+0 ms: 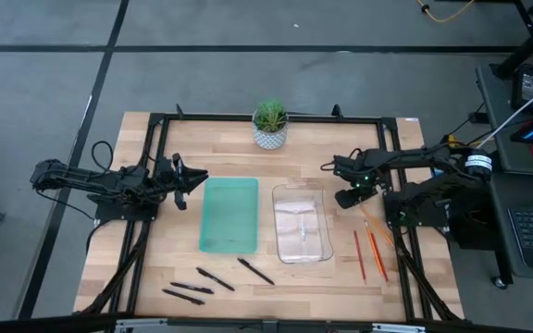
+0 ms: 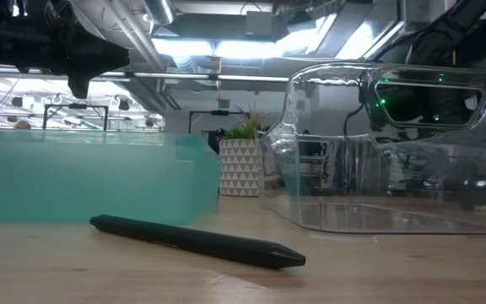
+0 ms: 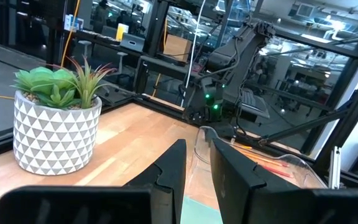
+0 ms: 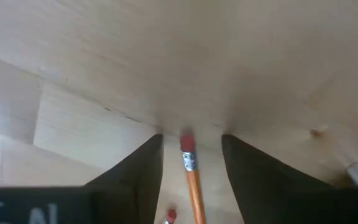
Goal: Sort pens & pencils
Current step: Put the orange pencil into the transparent bin
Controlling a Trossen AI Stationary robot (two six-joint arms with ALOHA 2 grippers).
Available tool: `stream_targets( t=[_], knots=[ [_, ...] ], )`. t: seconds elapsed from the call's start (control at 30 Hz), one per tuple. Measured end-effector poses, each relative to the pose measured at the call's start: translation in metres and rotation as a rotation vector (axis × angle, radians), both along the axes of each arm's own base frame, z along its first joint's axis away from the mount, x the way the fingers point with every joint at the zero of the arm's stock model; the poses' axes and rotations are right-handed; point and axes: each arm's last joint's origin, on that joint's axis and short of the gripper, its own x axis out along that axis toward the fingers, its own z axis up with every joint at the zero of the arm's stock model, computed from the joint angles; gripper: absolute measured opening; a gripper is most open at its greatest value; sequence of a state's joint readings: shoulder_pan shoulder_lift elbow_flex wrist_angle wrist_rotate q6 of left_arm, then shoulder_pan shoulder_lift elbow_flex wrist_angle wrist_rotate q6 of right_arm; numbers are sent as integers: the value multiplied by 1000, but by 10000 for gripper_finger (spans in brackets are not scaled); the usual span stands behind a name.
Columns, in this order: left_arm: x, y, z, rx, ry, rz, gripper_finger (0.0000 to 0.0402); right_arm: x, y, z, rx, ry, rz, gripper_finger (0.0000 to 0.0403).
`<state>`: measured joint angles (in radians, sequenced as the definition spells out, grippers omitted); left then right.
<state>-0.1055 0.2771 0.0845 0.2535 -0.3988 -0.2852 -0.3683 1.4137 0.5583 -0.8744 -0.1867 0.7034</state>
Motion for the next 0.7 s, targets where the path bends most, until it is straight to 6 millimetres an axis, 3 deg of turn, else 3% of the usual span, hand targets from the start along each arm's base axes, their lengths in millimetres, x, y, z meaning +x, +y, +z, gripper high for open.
stream_targets(
  t=[0.17, 0.43, 0.7],
  knots=[
    [0, 0, 0, -1, 0, 0, 69, 5, -2, 4, -9, -38, 12, 171],
    [0, 0, 0, -18, -5, -1, 69, 3, 0, 9, -28, 40, 46, 171],
    [0, 0, 0, -19, -5, -1, 69, 4, 14, 15, -64, 16, 80, 171]
  ],
)
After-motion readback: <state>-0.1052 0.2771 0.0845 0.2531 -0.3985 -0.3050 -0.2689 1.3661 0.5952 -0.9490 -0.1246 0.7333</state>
